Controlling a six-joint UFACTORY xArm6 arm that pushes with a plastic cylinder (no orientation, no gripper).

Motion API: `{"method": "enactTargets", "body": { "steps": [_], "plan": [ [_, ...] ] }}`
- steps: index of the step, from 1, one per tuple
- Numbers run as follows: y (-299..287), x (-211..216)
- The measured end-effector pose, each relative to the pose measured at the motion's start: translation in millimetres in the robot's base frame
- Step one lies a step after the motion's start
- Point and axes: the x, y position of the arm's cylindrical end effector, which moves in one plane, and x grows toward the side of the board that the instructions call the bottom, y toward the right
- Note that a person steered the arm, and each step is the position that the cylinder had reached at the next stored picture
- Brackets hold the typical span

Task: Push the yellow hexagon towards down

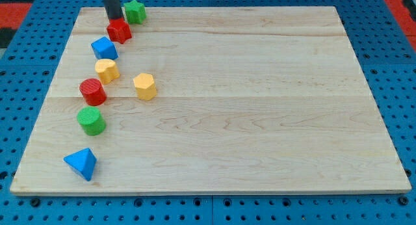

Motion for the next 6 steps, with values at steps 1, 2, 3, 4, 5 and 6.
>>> {"method": "enactTargets", "body": {
  "steps": [1,2,3,4,5,6],
  "plan": [
    [24.5,0.0],
    [67.8,5.8],
    [116.2,41.1],
    [101.3,76.1],
    [89.2,115.3],
    [84.4,149.2]
  ]
}}
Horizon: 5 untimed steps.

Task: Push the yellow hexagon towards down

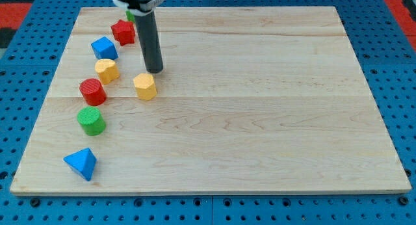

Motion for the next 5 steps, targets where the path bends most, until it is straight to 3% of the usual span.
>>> {"method": "enactTargets", "body": {
  "steps": [2,3,5],
  "plan": [
    [0.6,80.6],
    [0.8,101.3],
    [-7.3,39.3]
  ]
}}
